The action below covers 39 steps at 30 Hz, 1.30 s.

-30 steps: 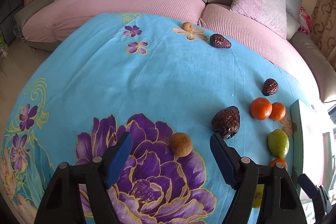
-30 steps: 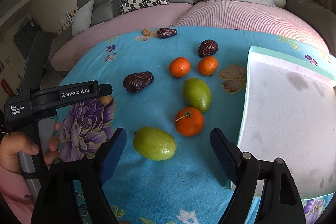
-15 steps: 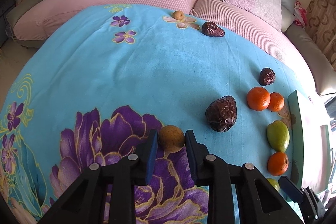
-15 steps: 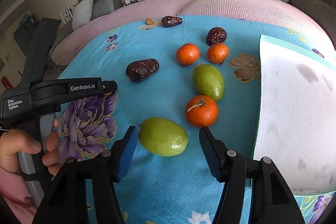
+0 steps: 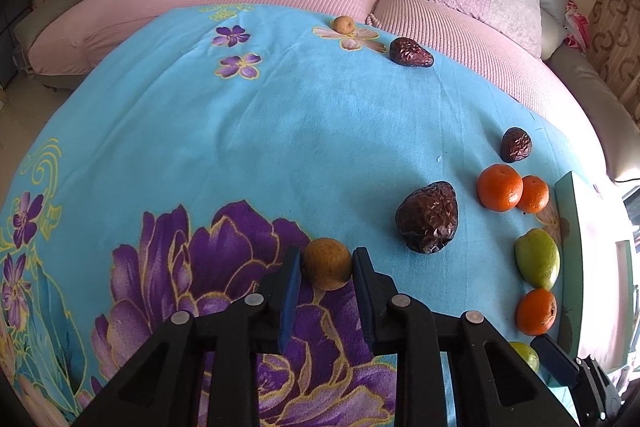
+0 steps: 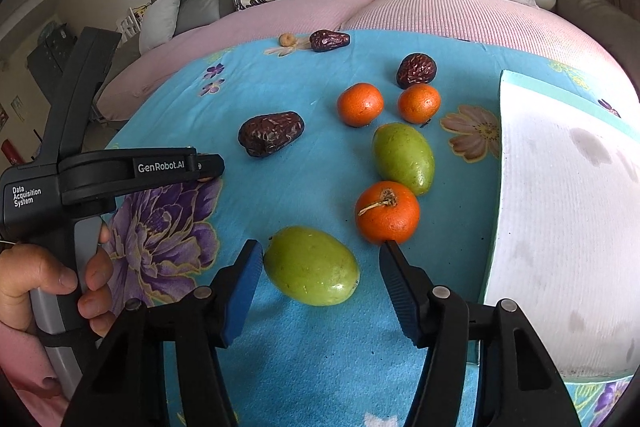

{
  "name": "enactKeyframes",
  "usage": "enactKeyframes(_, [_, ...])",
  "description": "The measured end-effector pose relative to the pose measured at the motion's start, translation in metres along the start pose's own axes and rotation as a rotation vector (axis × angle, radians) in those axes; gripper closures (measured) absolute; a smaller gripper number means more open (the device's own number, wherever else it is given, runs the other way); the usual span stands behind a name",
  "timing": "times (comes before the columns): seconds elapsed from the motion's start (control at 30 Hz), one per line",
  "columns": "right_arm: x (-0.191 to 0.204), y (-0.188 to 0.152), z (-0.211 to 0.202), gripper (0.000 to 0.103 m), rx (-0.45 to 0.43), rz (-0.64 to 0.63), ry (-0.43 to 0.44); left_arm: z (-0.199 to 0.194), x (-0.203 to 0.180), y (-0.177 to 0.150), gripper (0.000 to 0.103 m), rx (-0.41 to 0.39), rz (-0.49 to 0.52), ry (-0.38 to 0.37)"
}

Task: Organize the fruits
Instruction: 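Grasp the green mango with the right tool while the left tool holds the brown ball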

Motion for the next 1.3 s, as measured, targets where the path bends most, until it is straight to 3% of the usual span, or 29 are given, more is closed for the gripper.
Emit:
enactKeyframes(0.57, [0.001,-0.001,0.001,0.042,-0.001,-0.009,-0.007,0.001,0.0,0.001,0.076,-0.004,-0.007,0.002])
enactKeyframes(0.7, [-0.003,0.0,-0.002,0.055,-0.011,0.011,0.01,0.0,0.0,0.002,0.076,-0.007,-0.013,-0.001])
enactKeyframes(1.3, [-0.011,0.004,-0.028,0.055,-0.063,0.038,0.018,-0.016,0.006,0.008,0.076,-0.057,-0.041,0.005])
Point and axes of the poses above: each gripper's, at about its wrist camera, not at the fingertips, and z roughly the way its jaws point, x to its left, y to its top, the point moved 5 cm from there along z, roughly the way its jaws point, and after that the axes turned 2 degrees about x, right-handed, at the moved point
